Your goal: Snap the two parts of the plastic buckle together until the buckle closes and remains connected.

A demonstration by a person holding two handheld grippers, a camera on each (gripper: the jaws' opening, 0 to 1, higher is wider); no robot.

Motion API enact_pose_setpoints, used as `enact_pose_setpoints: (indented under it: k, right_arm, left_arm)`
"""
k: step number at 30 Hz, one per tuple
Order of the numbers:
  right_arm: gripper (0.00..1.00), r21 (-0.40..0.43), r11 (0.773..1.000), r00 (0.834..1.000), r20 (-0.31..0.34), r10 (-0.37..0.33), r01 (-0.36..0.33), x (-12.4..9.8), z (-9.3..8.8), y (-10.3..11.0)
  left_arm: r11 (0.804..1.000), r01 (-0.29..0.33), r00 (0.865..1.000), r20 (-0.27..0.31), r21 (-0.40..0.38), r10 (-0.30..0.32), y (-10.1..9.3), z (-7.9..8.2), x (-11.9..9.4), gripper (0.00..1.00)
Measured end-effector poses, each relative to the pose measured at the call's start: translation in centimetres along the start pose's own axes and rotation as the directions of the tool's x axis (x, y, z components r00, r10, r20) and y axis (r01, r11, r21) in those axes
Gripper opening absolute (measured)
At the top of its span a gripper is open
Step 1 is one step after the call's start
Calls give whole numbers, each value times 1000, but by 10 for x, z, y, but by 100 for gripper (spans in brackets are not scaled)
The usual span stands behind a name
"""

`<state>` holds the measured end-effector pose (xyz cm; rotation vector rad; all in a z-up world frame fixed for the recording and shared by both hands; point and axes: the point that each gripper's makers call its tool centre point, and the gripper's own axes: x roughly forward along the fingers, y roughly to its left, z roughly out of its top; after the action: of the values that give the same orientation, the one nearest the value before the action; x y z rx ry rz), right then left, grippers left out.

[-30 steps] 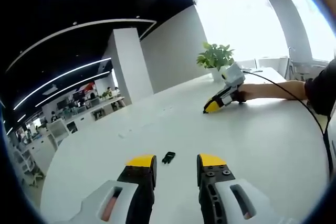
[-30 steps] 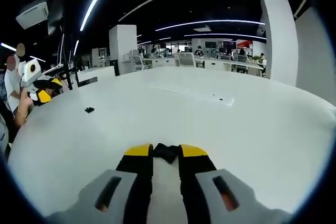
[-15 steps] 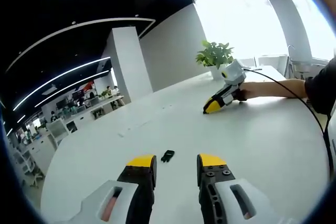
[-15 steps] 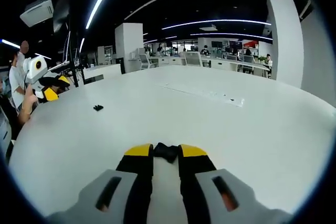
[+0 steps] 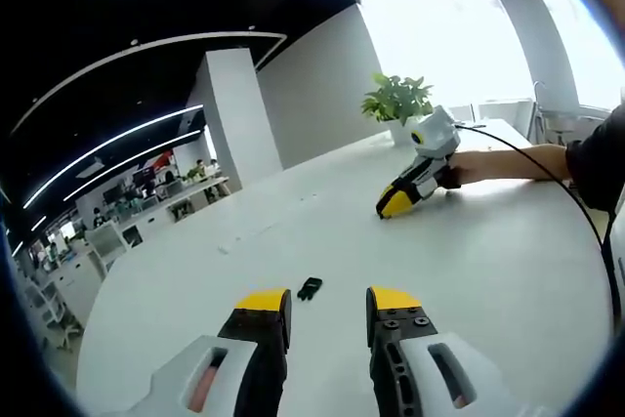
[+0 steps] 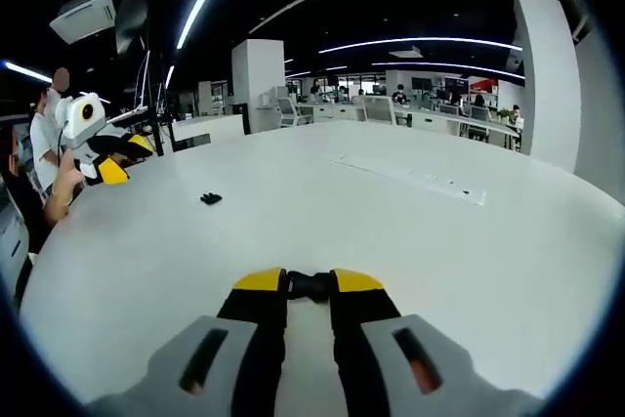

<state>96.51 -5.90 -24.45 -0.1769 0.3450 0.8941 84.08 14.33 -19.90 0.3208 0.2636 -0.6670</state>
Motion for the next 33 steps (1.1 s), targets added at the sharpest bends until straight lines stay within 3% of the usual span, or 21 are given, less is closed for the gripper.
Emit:
enact_pose_setpoints:
  k: [15,33]
  right_arm:
    - [18,-36,997,998,-8,69,-69,8,1,43]
    - [18,-94,978,982,-20,186,-187,14,2,116]
  left_arm:
    - [1000,5,1000,-11,7,-5,-2,-2,1,30]
    - [999,25,999,-36,24,-24,-12,-8,7,30]
